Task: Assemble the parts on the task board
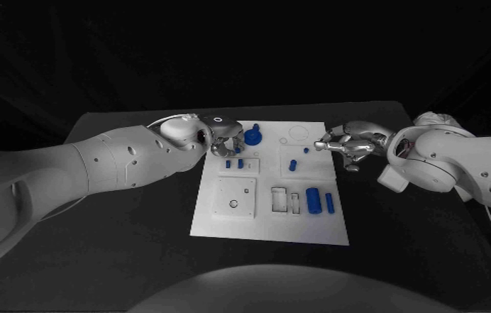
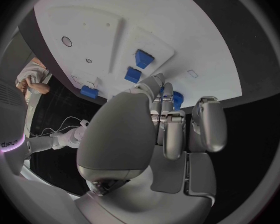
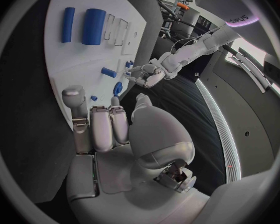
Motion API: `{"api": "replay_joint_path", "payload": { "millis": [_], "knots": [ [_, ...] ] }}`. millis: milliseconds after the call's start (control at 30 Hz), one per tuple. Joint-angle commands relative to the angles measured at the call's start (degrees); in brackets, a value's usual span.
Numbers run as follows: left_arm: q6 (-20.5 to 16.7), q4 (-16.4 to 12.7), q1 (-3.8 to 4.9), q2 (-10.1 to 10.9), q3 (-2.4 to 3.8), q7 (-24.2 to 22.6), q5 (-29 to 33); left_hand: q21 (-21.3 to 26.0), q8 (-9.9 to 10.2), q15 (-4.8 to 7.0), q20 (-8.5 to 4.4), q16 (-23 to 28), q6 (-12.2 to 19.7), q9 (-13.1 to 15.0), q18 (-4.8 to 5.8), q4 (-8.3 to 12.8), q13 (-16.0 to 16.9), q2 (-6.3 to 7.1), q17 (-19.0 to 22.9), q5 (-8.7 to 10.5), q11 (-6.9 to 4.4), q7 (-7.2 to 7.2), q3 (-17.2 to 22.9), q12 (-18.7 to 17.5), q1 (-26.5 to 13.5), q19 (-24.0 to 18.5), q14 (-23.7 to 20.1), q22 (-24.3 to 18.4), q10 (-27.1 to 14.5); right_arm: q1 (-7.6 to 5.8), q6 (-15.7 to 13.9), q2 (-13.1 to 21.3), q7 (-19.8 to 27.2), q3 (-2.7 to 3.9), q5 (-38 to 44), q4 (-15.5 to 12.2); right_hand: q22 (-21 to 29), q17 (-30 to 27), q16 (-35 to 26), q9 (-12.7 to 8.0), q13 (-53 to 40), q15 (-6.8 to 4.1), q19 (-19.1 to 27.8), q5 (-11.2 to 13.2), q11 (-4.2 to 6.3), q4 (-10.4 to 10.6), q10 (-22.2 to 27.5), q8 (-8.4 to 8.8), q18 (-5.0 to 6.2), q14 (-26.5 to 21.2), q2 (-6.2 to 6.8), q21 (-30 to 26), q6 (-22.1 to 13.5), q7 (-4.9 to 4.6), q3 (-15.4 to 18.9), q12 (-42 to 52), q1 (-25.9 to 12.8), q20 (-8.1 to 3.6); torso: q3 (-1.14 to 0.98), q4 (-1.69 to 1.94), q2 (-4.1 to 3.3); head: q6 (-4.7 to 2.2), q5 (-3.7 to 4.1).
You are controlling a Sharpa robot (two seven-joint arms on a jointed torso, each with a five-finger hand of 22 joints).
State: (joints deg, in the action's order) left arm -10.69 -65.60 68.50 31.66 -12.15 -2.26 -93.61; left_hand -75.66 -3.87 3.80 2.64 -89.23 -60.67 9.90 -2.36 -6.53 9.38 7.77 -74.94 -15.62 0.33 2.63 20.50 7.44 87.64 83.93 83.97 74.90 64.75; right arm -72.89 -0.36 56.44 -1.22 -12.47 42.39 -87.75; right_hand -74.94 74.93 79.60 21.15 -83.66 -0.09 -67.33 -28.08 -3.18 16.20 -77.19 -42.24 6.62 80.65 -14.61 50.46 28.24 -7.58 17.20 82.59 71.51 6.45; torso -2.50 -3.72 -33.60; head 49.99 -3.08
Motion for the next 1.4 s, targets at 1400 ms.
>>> {"api": "replay_joint_path", "payload": {
  "millis": [1400],
  "knots": [
    [-11.3,-2.2,0.98,4.6,0.87,-0.5,-0.6,3.1,-1.0,-0.99,0.83,2.8,22.2,-5.1,-1.29,-6.3,1.3,2.18,-8.8,6.75,1.31,-7.25,-6.9,-2.0,0.3,-0.5,3.2,10.3,-8.7,0.04,-1.4,0.5,1.7,-0.01,0.1,0.0,-4.6,3.3,-0.5,-0.5,6.0,0.08,0.7,-0.1,0.32,0.1,0.4,0.94,1.21,-0.6,1.02,-0.7,1.0,-0.03,-0.1,-0.4,0.6,-0.02,0.02,0.16,0.09,0.01,0.27]
  ]
}}
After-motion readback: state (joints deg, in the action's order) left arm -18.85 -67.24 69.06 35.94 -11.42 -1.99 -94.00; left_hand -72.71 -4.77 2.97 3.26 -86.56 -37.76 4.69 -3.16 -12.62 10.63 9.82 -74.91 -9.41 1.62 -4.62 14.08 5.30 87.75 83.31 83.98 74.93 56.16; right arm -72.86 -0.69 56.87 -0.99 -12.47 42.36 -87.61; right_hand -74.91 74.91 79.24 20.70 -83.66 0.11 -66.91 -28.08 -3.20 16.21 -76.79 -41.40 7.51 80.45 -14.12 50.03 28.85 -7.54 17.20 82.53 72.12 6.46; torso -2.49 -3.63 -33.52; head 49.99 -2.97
